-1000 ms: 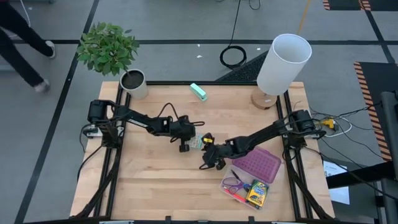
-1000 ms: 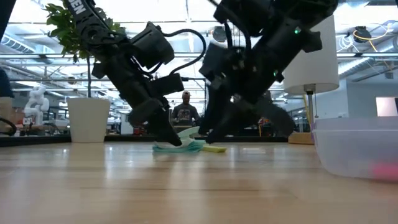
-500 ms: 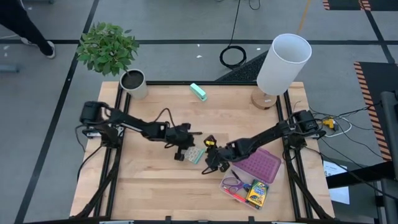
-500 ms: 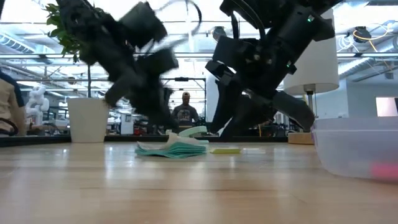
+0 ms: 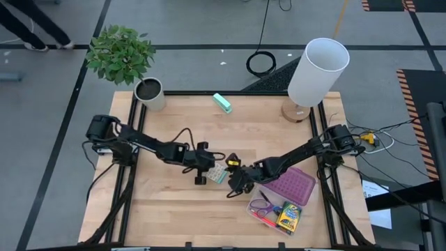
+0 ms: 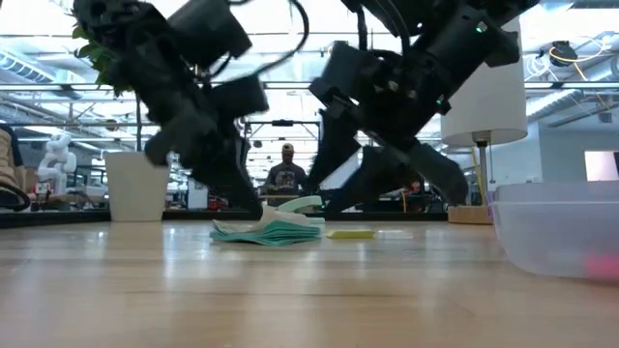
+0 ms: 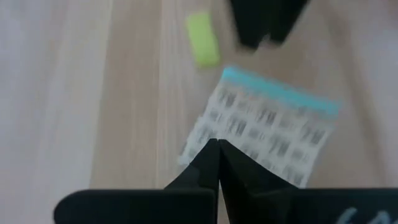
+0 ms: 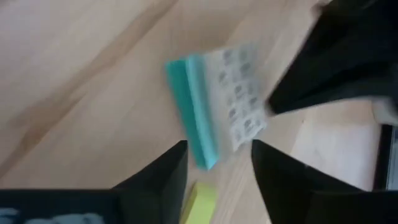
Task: Pack school essentials
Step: Put the blue sticky notes into the violet supply box
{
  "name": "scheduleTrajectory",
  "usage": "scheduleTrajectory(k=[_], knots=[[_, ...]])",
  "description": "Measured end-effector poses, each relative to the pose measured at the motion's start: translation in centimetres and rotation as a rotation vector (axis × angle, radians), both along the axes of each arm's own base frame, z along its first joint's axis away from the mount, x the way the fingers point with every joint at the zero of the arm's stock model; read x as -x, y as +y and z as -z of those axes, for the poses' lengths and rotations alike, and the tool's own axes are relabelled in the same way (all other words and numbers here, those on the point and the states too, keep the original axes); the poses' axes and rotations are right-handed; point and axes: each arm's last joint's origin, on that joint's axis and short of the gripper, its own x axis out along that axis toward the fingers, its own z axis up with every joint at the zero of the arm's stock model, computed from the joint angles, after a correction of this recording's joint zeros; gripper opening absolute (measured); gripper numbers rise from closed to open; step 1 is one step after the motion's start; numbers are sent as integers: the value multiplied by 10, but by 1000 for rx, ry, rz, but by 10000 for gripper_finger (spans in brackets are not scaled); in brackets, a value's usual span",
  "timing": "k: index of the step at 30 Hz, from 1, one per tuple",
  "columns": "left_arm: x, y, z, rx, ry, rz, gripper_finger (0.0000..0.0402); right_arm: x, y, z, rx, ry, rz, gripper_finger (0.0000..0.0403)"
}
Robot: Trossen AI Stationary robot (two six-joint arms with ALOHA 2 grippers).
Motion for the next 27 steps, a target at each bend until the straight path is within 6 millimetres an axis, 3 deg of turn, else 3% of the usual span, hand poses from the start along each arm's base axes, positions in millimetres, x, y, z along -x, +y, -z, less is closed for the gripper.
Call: scheduleTrajectory(k=[7, 18, 27], knots=[[-8, -1, 25, 3, 35, 2, 8, -1, 0, 2, 23, 9, -36, 220], [-15, -2, 36, 31, -6, 0, 8, -8, 3, 26, 48, 31, -97, 213], [-15, -2, 37, 38, -3, -7, 3, -9, 4, 27, 87, 15, -102, 204]])
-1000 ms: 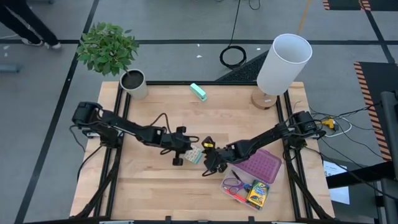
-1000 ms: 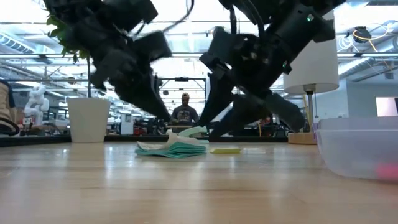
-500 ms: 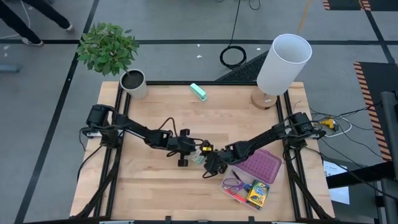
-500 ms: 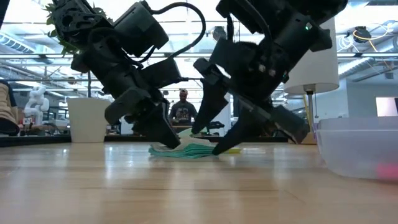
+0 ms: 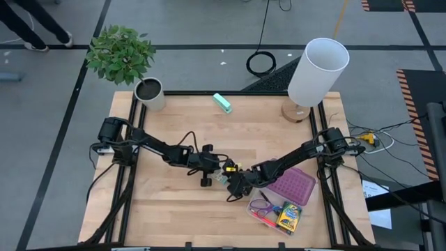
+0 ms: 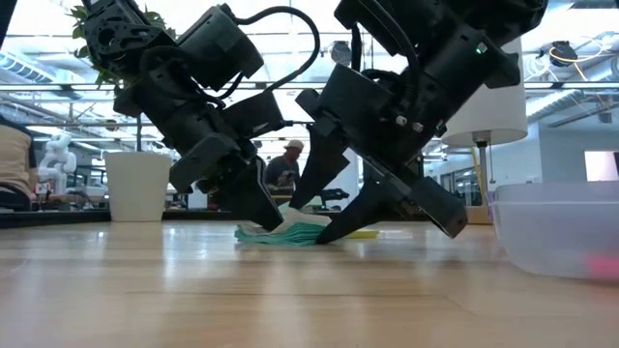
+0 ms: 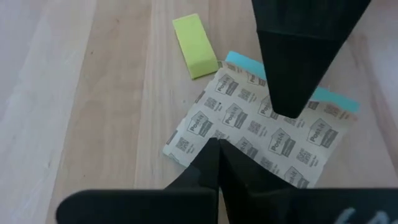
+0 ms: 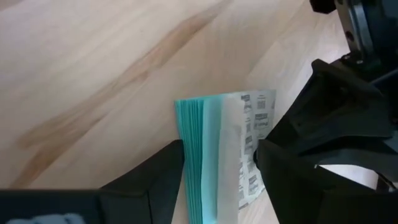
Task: Pack school essentials
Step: Put the blue sticky notes into the violet supply box
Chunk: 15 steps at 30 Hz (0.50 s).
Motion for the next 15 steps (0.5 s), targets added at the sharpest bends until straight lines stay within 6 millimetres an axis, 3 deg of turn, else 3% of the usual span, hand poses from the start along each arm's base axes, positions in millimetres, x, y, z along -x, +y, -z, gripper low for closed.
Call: scheduleTrajectory(k=[15], knots=[[0, 0, 1, -2, 3, 4, 12, 0, -1, 1, -2, 0, 6, 108]])
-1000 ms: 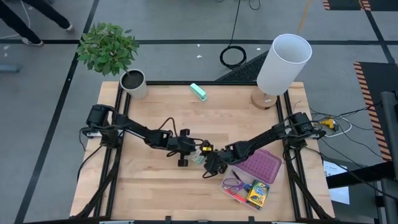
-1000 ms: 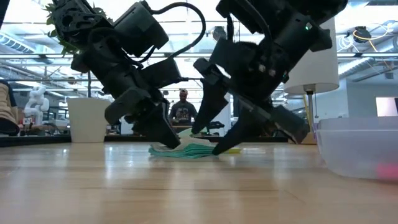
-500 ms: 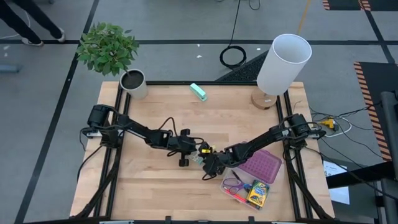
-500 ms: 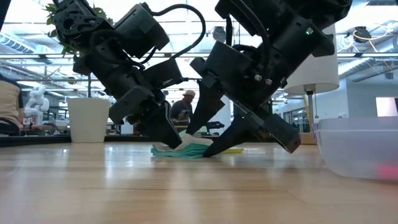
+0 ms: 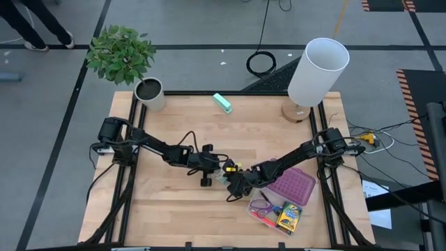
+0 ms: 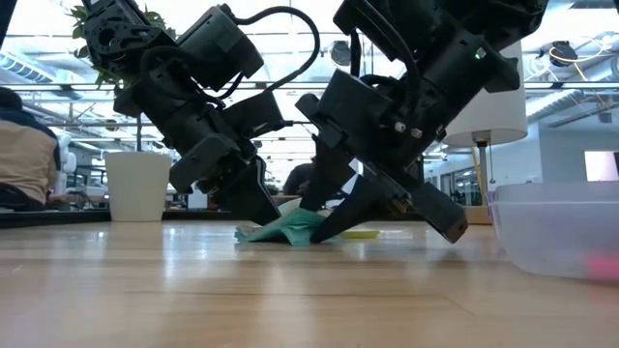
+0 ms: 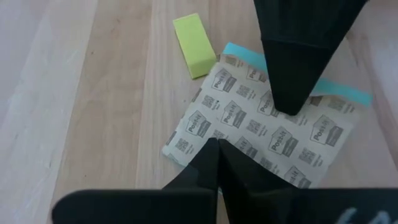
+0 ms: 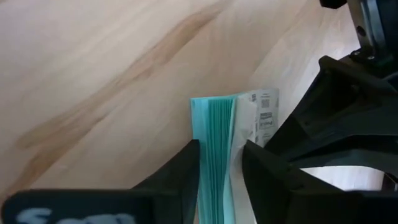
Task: Pack school essentials
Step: Put the blue sticky notes into the violet supply box
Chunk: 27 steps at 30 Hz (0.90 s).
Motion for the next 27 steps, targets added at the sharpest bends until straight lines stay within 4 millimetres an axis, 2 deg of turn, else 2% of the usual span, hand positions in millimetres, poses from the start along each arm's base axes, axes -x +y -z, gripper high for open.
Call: scheduleTrajectory(k=[8, 18, 27], knots=[[0, 0, 0, -1, 1, 0, 4, 0, 0, 0, 6, 1, 0, 83], [0, 0, 0, -5, 4, -1, 16, 1, 2, -1, 5, -1, -2, 86], [1, 1, 1, -19, 11, -14, 4, 2, 1, -9, -25, -23, 20, 86]])
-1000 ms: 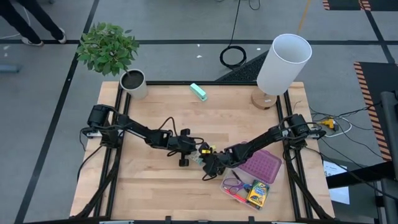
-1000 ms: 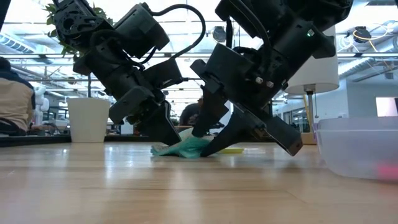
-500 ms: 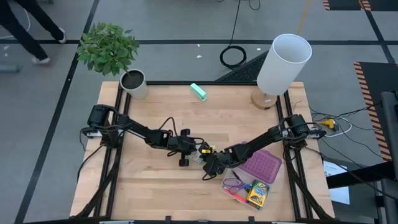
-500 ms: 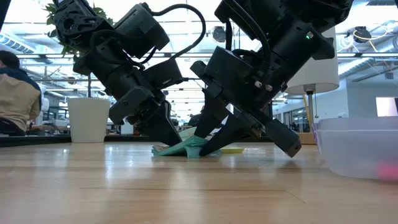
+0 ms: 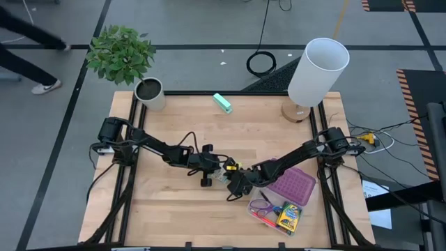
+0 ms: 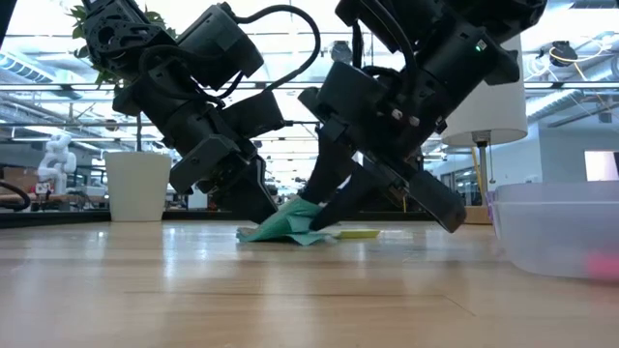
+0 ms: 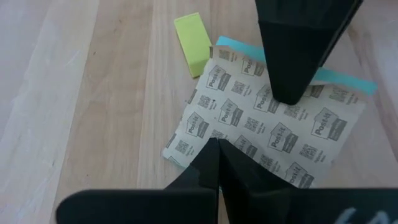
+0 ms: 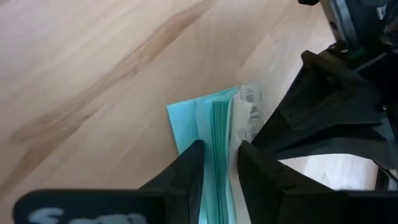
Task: Pack school essentials
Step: Put the blue sticky notes into the violet supply box
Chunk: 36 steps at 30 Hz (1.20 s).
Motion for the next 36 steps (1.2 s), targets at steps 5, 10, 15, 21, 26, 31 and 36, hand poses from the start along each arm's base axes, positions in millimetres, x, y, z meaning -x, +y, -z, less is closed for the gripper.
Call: scheduleTrajectory(k=[5, 10, 15, 21, 26, 31, 36], knots=[[0, 0, 0, 0, 0, -2, 13, 0, 1, -2, -24, -1, -15, 86], [0, 0, 0, 0, 0, -3, 3, 1, 1, -1, -35, 7, -7, 86], [0, 0, 0, -1, 0, -5, 15, 1, 1, -1, -35, 5, -8, 86], [0, 0, 0, -9, -2, -14, 14, 1, 1, -1, -35, 5, -8, 86], [0, 1, 0, -12, -4, -13, 7, 1, 1, -1, -35, 4, -9, 86], [-2, -1, -3, -44, -42, -32, 43, 1, 1, -1, -35, 4, -8, 86], [-2, -7, -5, -119, -69, -48, 113, 1, 1, -1, -35, 4, -9, 86]])
